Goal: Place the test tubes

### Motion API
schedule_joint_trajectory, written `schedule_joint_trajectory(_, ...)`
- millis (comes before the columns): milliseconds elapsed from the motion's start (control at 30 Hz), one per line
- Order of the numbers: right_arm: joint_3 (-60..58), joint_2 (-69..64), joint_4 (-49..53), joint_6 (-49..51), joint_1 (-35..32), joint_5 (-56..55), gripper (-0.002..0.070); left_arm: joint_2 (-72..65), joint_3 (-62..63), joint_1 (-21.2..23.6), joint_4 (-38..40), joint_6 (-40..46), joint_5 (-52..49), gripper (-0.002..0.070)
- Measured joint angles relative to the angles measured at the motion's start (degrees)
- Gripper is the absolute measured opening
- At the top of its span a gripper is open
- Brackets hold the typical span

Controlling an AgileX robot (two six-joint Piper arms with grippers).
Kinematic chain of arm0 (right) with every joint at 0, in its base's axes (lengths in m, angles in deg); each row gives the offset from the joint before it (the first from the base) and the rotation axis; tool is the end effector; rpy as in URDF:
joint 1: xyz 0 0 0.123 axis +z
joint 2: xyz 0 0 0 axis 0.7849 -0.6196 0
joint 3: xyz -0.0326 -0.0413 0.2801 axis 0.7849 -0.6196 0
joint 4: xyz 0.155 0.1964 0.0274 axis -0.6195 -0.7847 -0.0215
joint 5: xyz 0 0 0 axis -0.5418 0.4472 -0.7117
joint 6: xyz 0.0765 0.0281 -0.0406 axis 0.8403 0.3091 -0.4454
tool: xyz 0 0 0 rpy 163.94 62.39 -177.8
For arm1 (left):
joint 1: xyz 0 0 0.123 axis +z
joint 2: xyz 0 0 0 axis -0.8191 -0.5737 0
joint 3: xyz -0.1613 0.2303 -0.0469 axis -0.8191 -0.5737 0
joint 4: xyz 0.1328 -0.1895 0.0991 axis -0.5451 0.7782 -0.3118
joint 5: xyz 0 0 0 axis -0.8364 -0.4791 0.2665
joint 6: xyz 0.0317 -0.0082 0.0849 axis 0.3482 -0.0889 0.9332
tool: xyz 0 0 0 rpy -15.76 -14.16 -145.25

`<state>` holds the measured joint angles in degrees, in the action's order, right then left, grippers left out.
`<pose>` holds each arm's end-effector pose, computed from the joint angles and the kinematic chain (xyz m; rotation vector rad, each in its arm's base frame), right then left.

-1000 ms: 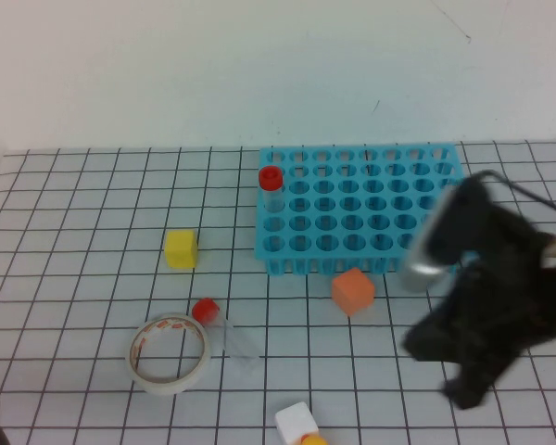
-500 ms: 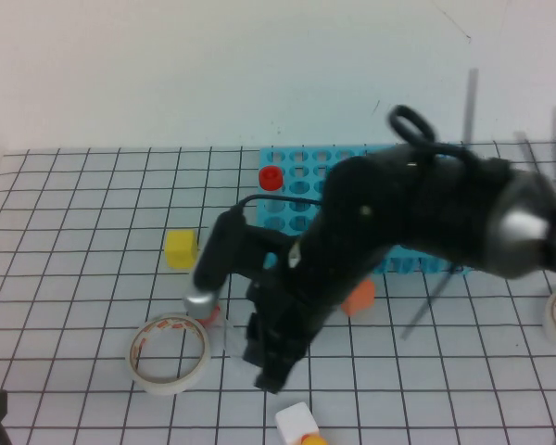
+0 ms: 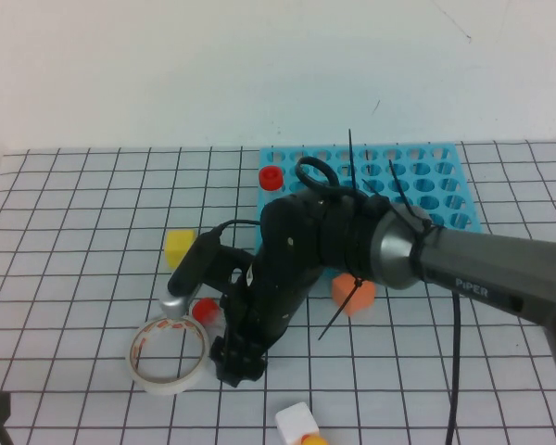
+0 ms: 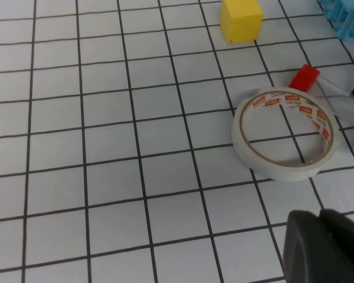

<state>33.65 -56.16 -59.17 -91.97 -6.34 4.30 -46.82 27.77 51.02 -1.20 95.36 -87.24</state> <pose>0.3273 0.3537 0.1703 -1.5499 2.2642 0.3516 0.1010 -0.0191 0.2681 0.1023 2.1044 -0.2102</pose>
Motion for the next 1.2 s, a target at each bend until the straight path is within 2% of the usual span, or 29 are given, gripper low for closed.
schedule_joint_trajectory(67,0.09,-0.22,2.89,0.00,0.09,0.00,0.0541,0.00,0.00,0.00,0.34,0.37,-0.10,-0.0001)
schedule_joint_trajectory(167,0.13,-0.22,3.86,0.13,0.09,0.23,0.0494,0.00,0.00,0.00,0.46,0.57,-0.10,-0.0001)
schedule_joint_trajectory(400,0.22,-0.22,5.04,0.22,0.09,0.25,0.0223,0.00,0.00,0.00,0.53,0.98,-0.23,-0.0001)
schedule_joint_trajectory(667,0.26,-0.11,6.15,0.22,0.09,0.77,0.0230,0.00,0.00,0.00,0.53,1.12,-0.31,-0.0001)
schedule_joint_trajectory(867,0.26,6.24,11.29,3.34,0.09,3.02,0.0230,0.00,-0.04,0.00,2.58,2.36,-0.08,-0.0001)
schedule_joint_trajectory(1067,0.14,17.62,13.79,1.98,0.09,6.78,0.0230,2.32,-0.04,0.00,11.11,14.09,0.68,-0.0001)
schedule_joint_trajectory(1200,-4.97,27.00,13.79,1.88,0.09,6.24,0.0230,7.42,-0.29,0.00,17.47,23.77,0.68,-0.0001)
